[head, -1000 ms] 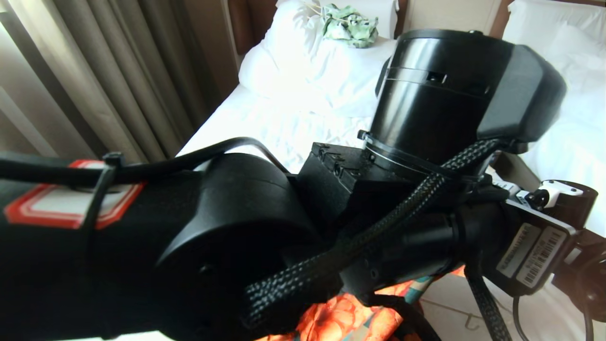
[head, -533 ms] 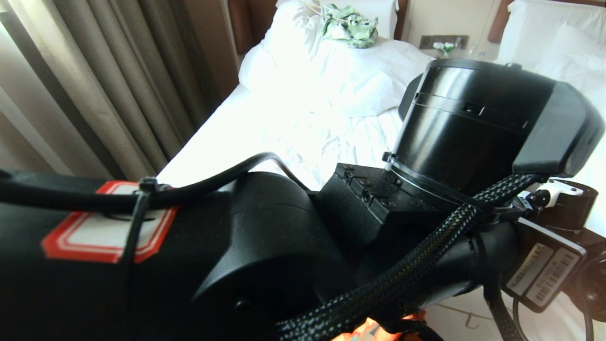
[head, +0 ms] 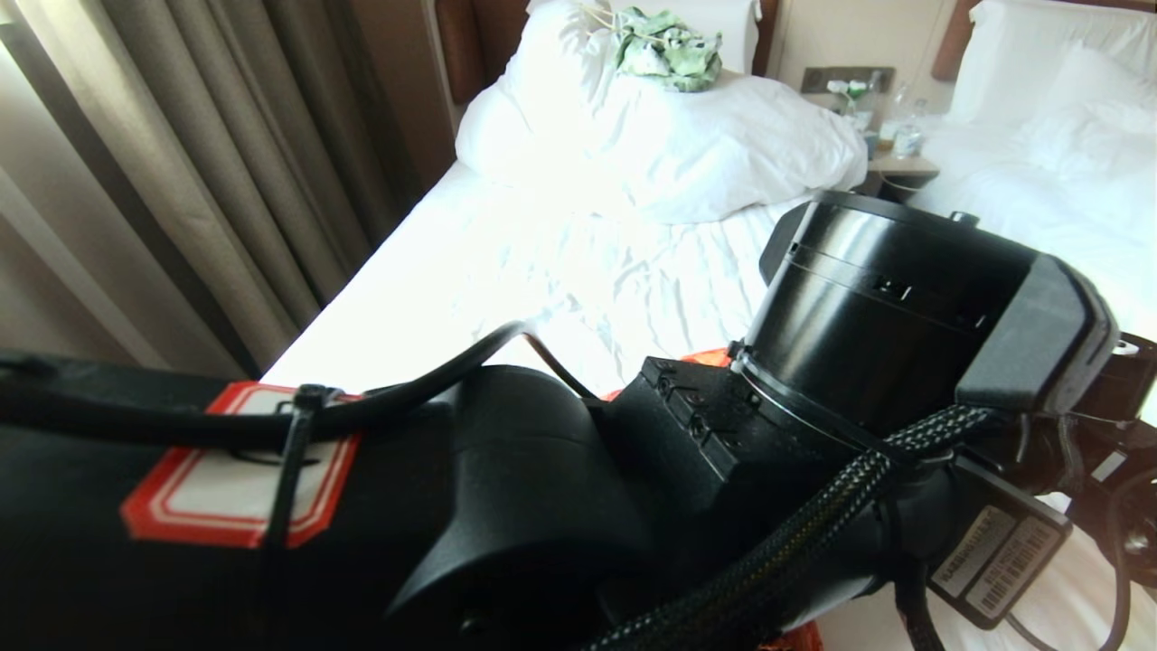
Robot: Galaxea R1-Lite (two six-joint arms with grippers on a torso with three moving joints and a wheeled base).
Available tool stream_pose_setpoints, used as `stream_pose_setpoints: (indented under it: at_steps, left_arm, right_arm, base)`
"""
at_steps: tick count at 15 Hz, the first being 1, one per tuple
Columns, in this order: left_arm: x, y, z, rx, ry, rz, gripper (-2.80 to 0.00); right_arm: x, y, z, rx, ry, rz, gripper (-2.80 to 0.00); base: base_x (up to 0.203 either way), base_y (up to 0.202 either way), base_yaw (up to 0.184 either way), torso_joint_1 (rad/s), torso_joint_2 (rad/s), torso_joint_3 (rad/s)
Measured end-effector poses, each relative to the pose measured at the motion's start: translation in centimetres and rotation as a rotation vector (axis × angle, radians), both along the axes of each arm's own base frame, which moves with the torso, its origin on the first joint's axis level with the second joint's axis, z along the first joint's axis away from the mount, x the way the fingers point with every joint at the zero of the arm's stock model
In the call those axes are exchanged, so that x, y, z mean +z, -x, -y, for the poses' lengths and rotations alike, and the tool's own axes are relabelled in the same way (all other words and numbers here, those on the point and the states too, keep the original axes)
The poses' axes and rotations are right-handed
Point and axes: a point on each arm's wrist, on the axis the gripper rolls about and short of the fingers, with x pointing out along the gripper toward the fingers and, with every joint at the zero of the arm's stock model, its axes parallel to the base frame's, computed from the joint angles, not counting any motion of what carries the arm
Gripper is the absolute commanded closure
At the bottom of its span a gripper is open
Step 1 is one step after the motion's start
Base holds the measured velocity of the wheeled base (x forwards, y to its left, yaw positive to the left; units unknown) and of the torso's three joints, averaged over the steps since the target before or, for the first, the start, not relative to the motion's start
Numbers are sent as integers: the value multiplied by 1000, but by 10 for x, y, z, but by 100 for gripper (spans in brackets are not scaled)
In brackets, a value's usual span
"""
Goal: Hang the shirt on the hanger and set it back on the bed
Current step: Hook one side of the shirt onto the hanger
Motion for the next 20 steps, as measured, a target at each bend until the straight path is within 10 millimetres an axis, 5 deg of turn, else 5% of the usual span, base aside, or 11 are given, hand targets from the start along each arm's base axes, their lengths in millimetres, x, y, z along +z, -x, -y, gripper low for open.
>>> stream_pose_setpoints:
  at_steps: [15, 16, 20]
  left_arm:
    - [-61, 17, -7, 53, -240, -106, -280]
    - [-58, 16, -13, 61, -240, -106, 0]
    - [-30, 14, -50, 96, -190, -73, 0]
  right_arm:
    - [10, -6, 17, -56, -3, 66, 0]
    - [10, -6, 17, -57, -2, 66, 0]
    - [9, -6, 16, -53, -2, 62, 0]
  base:
    - [0, 0, 0, 0, 0, 0]
    - [0, 0, 0, 0, 0, 0]
    - [0, 0, 0, 0, 0, 0]
